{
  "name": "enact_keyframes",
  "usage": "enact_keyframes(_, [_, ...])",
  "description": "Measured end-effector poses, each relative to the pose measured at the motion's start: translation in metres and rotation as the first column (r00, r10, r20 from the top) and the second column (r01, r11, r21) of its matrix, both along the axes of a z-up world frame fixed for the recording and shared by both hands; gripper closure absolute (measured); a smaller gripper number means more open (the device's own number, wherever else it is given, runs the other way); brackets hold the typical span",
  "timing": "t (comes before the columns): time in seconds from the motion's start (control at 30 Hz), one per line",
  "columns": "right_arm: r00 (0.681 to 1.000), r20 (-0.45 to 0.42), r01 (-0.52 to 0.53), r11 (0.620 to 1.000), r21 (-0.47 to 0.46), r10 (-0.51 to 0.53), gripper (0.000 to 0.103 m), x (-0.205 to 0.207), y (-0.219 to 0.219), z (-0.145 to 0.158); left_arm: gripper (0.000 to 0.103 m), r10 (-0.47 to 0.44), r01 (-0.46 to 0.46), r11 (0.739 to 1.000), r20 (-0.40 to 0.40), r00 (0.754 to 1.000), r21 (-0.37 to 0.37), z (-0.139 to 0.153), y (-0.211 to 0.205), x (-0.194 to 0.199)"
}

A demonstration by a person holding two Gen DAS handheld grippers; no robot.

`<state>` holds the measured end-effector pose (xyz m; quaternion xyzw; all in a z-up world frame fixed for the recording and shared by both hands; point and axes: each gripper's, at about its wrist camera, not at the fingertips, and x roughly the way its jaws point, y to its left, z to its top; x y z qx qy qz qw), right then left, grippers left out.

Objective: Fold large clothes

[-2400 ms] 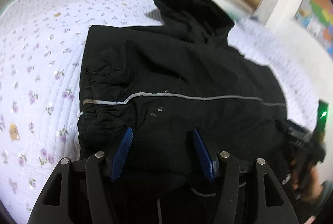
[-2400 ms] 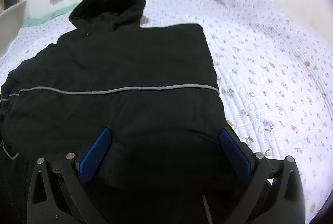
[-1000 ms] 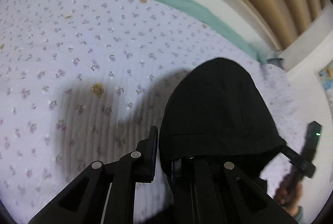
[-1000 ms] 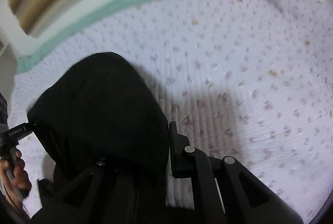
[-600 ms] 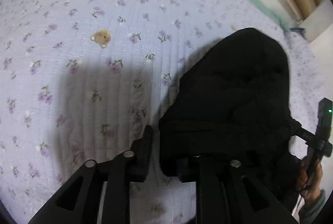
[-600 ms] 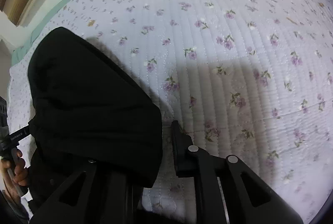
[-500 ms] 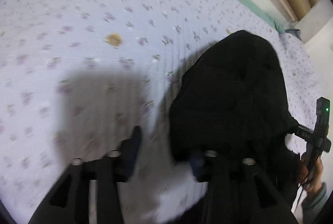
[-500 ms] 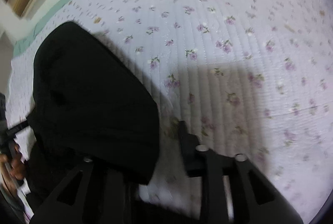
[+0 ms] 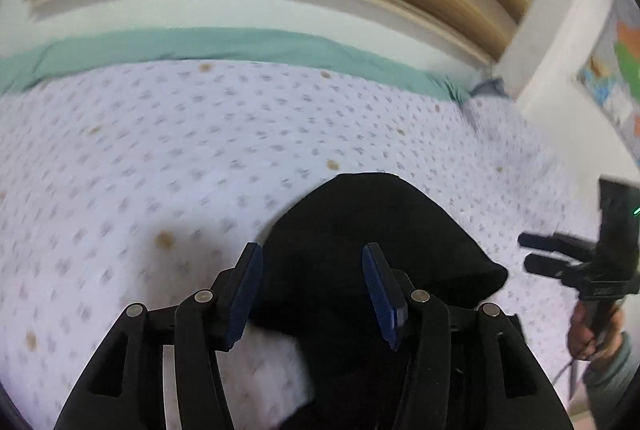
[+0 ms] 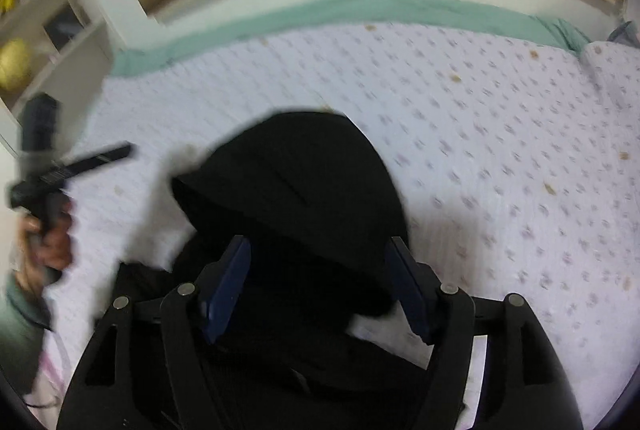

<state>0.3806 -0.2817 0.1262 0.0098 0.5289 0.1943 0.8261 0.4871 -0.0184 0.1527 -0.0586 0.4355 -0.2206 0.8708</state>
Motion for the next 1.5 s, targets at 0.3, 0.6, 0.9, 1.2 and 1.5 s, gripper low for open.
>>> enact_keyframes(0.3, [0.961, -0.237, 0.108, 0.984, -0.144, -0.140, 0.057, 0.029, -0.006, -0.136, 0.049, -0.020, 0.045, 0.995, -0.254, 0.967, 0.094, -0.125, -0.041, 0.029])
enact_keyframes(0.6, [0.967, -0.218, 0.099, 0.982, -0.162, -0.133, 0.057, 0.024, 0.000, -0.147, 0.048, -0.016, 0.047, 0.989, -0.218, 0.976, 0.138, -0.116, -0.043, 0.022])
enact_keyframes(0.9, [0.995, -0.092, 0.024, 0.992, -0.124, -0.036, 0.030, 0.019, -0.012, -0.059, 0.030, -0.060, 0.059, 0.998, -0.083, 0.995, -0.005, -0.021, 0.006, 0.024])
enact_keyframes(1.2, [0.983, -0.179, 0.038, 0.999, -0.024, -0.042, 0.030, 0.080, -0.019, -0.084, 0.029, -0.073, 0.057, 0.996, -0.274, 0.959, -0.067, -0.070, -0.010, 0.087])
enact_keyframes(1.5, [0.956, -0.294, 0.018, 1.000, -0.006, -0.019, 0.030, 0.104, 0.007, -0.145, 0.066, -0.057, 0.047, 0.998, -0.333, 0.941, -0.040, -0.111, -0.027, 0.092])
